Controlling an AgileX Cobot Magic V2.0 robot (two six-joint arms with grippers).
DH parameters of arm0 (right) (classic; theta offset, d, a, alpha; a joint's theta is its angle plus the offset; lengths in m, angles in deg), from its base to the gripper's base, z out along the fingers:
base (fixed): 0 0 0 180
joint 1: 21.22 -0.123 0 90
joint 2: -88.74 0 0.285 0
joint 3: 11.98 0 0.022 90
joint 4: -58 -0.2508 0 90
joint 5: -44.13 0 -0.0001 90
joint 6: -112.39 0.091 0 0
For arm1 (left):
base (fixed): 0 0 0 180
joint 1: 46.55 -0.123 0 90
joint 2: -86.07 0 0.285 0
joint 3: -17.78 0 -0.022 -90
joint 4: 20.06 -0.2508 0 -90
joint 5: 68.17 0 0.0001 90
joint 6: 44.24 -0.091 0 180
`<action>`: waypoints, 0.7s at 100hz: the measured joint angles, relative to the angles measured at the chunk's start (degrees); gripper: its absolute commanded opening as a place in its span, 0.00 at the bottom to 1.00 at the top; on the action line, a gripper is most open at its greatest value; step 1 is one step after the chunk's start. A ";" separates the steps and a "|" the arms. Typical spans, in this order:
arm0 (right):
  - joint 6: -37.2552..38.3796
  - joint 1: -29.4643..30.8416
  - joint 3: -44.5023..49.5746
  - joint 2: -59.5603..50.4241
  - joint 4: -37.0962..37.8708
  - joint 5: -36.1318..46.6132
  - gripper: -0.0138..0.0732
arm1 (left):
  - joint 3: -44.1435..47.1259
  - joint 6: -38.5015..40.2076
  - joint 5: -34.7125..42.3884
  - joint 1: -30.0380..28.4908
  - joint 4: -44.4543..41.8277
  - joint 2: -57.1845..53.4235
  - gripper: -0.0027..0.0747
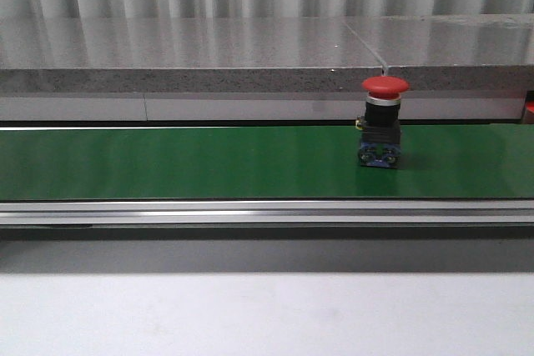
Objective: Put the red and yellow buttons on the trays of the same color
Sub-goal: 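Carry the yellow button into the yellow tray and open the right gripper, then lower the right gripper onto the red button on the belt and grasp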
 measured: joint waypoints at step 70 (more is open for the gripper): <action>-0.82 -4.26 0.00 -16.54 -0.13 -7.66 0.78 | 0.00 0.00 0.00 0.00 0.00 0.00 0.01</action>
